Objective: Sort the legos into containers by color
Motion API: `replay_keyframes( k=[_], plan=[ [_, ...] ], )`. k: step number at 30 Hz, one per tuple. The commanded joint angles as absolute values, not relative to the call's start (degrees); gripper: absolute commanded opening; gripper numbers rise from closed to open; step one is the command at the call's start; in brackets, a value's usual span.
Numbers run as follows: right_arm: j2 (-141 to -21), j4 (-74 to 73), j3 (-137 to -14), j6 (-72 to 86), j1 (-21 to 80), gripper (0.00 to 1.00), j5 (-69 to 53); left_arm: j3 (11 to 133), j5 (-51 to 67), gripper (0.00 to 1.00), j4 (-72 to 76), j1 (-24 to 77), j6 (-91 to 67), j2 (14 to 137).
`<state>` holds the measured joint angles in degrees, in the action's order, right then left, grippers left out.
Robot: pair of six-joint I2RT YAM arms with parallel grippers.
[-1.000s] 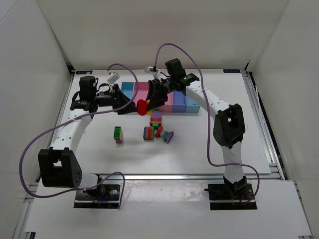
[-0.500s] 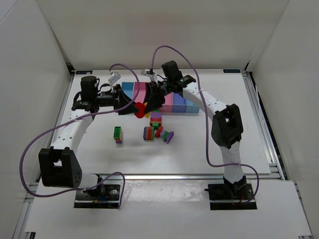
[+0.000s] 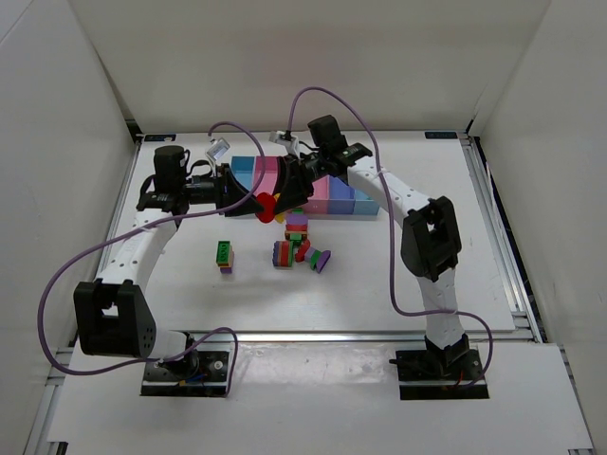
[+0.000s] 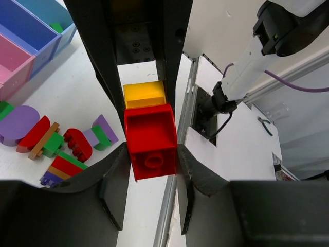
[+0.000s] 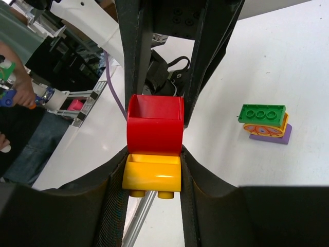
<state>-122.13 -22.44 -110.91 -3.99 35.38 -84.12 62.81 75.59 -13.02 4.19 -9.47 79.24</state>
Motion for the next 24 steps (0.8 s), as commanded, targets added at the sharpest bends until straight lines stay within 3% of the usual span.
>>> replay_keyframes(
  k=[1, 5, 6, 9, 24],
  plan=[
    [-123.2, -19.8, -113.4, -2.3, 35.8, 0.0, -89.8, 63.8, 76.9, 0.4, -11.3, 4.6, -9.5, 78.6],
    [-123.5, -19.1, -113.4, -1.2, 35.8, 0.0, -88.2, 64.0, 75.9, 0.31, -11.1, 4.7, -10.0, 78.8],
    [-123.5, -19.1, -113.3, -1.1, 35.8, 0.0, -87.9, 64.1, 75.7, 0.23, -11.2, 4.7, -10.1, 78.8],
    [-123.0, -19.9, -112.4, -1.3, 35.8, 0.0, -87.7, 63.7, 75.0, 0.14, -11.4, 4.7, -9.3, 78.2],
    [-117.5, -39.9, -105.7, -21.2, 31.4, 0.0, -84.6, 64.2, 72.8, 0.1, -8.7, -2.4, -10.3, 76.5]
  ],
)
